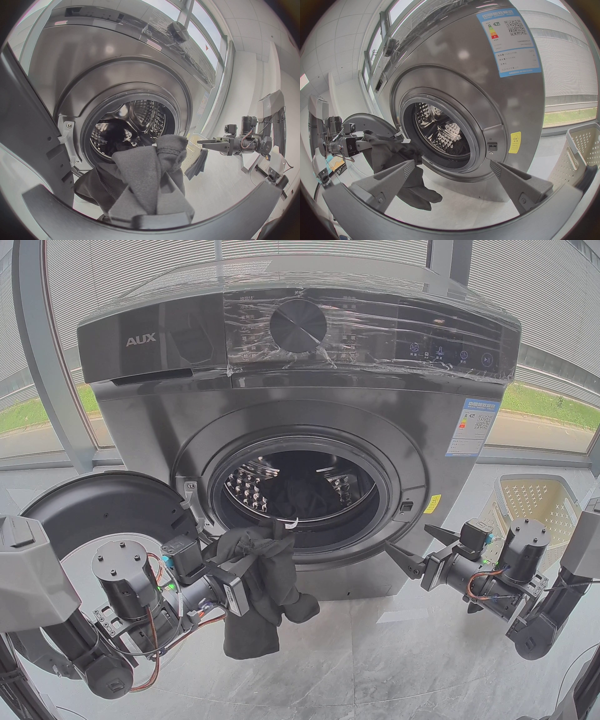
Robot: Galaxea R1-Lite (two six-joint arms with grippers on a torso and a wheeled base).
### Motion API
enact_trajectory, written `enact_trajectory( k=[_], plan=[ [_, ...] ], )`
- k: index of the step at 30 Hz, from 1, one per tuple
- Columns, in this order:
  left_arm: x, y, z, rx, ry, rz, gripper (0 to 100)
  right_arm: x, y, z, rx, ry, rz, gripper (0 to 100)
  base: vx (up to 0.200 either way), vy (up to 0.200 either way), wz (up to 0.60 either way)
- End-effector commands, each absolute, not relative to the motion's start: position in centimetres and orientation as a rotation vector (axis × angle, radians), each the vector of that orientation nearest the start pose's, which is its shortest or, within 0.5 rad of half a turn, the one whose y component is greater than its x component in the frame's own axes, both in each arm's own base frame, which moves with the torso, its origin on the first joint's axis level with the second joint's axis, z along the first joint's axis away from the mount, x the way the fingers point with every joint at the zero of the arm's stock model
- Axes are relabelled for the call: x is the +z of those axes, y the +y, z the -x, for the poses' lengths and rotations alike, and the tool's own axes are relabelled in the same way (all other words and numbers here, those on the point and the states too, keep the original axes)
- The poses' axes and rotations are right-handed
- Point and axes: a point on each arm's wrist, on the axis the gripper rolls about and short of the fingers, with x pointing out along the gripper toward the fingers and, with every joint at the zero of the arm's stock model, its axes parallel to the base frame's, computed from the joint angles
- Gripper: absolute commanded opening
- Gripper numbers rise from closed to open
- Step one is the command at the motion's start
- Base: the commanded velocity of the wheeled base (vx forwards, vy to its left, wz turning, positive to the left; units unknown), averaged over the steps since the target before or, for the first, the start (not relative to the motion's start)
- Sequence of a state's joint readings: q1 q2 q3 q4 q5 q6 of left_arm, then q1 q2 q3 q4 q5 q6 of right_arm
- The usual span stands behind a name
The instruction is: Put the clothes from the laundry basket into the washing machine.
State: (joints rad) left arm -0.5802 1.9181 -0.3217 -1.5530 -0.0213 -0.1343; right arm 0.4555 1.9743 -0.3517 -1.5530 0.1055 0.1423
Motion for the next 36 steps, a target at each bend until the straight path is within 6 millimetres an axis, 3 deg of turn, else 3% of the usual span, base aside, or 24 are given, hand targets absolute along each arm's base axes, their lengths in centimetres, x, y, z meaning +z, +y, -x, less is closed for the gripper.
enact_trajectory(
  k=[1, 26, 30, 36],
  plan=[
    [9.9, -15.3, -23.1, -0.6, 0.086, 0.118, 0, 9.1, 12.8, -25.6, 0.557, 0.104, -0.127, 100, 0.2, 0.0, 0.0],
    [9.2, -15.8, -23.0, -0.613, 0.114, 0.115, 0, 8.9, 12.9, -25.1, 0.567, 0.115, -0.122, 100, 0.032, 0.0, 0.0],
    [9.1, -16.6, -22.4, -0.645, 0.124, 0.118, 0, 9.0, 13.2, -24.8, 0.581, 0.117, -0.119, 100, 0.0, 0.0, 0.0],
    [7.3, -18.2, -22.8, -0.668, 0.167, 0.088, 0, 9.3, 13.4, -24.1, 0.6, 0.113, -0.12, 100, 0.0, 0.0, 0.0]
  ],
)
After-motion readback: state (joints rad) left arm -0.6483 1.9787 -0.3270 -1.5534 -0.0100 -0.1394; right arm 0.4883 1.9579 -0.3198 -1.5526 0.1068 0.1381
